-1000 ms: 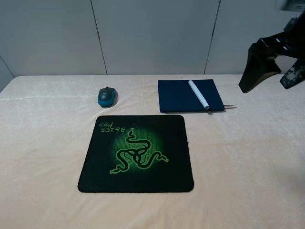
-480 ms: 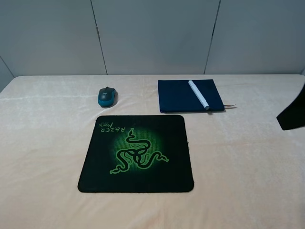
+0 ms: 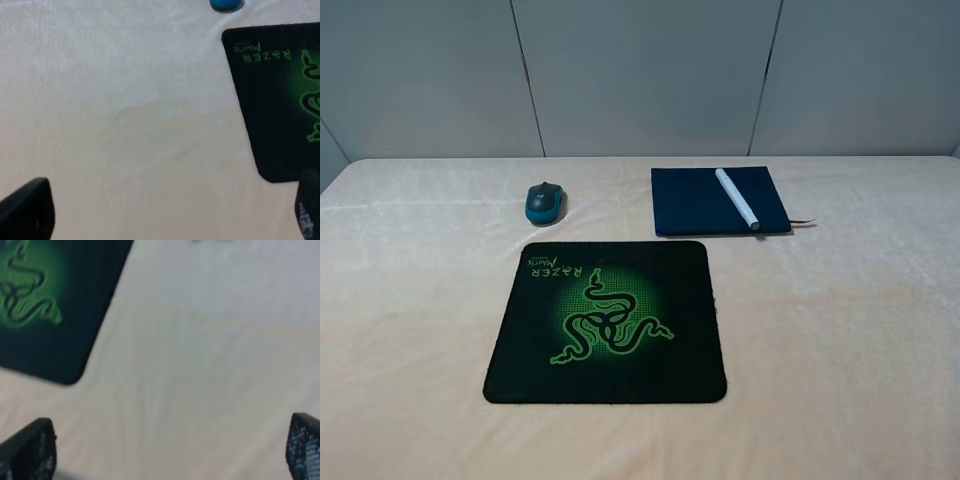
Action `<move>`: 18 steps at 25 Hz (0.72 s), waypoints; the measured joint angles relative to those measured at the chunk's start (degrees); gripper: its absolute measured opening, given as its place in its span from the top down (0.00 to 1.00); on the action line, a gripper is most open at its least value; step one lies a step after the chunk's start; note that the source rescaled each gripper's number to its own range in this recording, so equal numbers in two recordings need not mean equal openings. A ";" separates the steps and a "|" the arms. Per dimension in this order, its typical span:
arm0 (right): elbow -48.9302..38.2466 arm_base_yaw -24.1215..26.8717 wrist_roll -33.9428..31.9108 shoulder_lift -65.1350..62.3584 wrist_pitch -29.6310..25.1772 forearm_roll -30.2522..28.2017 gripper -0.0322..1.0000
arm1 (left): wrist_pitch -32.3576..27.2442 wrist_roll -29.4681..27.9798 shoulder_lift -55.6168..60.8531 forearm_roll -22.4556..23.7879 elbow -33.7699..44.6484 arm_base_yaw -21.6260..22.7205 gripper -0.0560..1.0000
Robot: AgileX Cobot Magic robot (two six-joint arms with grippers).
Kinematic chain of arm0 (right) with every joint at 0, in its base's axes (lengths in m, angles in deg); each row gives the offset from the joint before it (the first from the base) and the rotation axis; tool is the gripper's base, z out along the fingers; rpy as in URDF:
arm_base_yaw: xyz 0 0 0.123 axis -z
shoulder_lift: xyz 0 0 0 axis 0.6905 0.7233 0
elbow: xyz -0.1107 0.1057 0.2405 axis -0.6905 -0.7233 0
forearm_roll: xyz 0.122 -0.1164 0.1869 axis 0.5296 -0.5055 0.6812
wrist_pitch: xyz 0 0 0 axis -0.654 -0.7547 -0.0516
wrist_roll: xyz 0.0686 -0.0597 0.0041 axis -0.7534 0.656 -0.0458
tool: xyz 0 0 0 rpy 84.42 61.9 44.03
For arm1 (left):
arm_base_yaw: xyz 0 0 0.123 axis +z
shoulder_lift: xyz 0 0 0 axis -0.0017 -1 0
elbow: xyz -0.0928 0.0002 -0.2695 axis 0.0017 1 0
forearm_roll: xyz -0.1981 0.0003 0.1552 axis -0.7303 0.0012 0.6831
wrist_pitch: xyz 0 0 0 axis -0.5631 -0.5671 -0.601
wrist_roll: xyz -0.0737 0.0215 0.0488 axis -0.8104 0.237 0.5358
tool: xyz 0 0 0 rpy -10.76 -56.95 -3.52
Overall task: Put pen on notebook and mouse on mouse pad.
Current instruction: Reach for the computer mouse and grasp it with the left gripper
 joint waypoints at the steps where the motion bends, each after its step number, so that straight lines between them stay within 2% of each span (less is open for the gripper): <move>1: -1.35 1.26 0.00 -2.14 0.96 -0.39 0.00 | 0.00 0.00 0.00 0.00 0.00 0.00 0.08; 11: -11.99 11.43 -0.05 -21.60 6.05 -2.88 0.00 | 0.00 0.00 0.00 0.00 0.00 0.00 0.08; 18: -12.01 12.05 -0.05 -22.40 6.58 -2.95 0.00 | 0.00 0.00 0.00 0.00 0.00 0.00 0.08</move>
